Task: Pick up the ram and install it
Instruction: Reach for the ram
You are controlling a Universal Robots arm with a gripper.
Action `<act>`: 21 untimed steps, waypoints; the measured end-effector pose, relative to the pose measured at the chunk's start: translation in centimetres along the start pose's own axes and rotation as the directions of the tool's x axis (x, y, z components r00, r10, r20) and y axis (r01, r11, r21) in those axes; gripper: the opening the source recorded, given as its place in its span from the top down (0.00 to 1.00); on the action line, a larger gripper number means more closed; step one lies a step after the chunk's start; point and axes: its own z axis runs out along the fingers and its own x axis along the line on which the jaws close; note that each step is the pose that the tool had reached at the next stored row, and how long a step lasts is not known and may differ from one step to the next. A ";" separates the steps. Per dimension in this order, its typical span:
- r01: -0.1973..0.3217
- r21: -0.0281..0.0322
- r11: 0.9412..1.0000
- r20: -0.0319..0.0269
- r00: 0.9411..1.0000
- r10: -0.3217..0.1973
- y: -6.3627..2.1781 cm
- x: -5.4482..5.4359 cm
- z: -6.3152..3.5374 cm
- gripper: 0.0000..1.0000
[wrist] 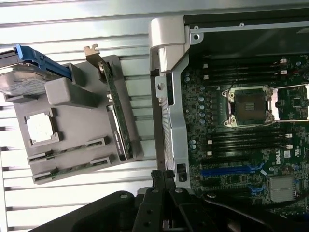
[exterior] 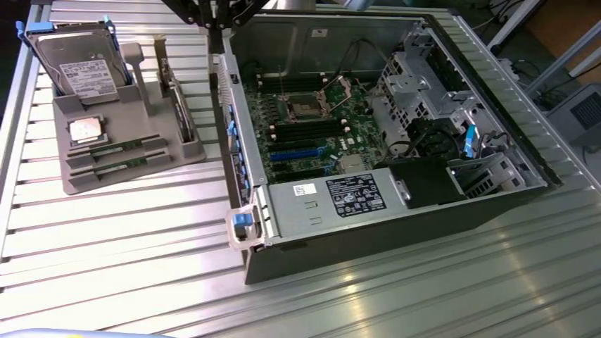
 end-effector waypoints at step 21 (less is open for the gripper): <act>0.000 0.000 1.000 0.000 1.000 0.000 -0.18 2.4 -0.07 0.89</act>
